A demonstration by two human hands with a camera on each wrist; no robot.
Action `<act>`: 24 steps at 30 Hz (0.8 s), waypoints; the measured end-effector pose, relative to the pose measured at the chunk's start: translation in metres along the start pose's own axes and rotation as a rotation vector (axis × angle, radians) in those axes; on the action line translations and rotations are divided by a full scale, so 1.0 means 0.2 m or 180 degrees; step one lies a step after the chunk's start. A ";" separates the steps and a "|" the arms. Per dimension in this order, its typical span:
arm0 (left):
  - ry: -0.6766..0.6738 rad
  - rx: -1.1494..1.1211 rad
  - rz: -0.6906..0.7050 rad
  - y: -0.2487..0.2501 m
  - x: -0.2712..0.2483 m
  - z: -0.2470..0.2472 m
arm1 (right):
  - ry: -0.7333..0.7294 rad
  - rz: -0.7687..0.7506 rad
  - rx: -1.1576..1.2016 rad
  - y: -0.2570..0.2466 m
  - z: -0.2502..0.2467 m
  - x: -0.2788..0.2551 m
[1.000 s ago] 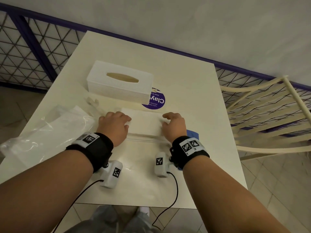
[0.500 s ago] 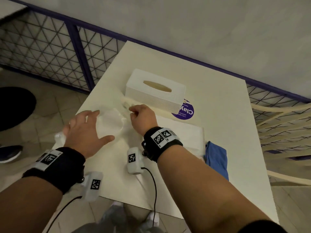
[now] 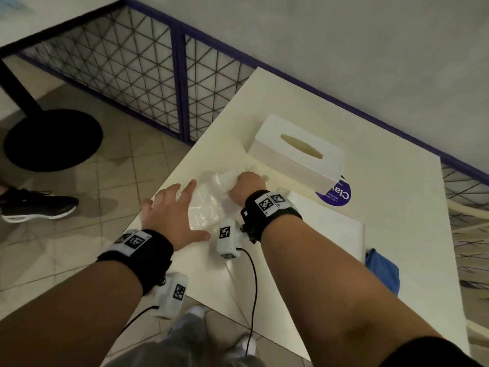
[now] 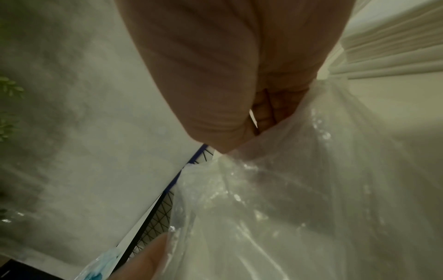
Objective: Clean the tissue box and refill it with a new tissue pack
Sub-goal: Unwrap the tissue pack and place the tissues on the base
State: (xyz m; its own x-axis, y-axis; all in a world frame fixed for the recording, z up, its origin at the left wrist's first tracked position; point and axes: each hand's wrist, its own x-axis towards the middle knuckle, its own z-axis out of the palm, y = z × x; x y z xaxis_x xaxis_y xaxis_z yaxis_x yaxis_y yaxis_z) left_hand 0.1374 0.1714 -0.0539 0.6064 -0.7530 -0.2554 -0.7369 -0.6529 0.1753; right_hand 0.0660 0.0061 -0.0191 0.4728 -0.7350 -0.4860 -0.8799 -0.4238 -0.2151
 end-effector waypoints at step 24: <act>-0.0024 0.0000 -0.0090 -0.01 -0.02 0.00 | 0.0460 -0.0403 0.0660 0.03 -0.15 -0.15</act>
State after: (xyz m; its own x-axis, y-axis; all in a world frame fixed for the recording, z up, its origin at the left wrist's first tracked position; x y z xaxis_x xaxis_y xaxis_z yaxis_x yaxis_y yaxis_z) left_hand 0.1369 0.1754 -0.0538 0.6248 -0.7336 -0.2674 -0.7194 -0.6739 0.1680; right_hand 0.0470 0.0102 0.0197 0.5683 -0.7574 -0.3216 -0.7974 -0.4104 -0.4424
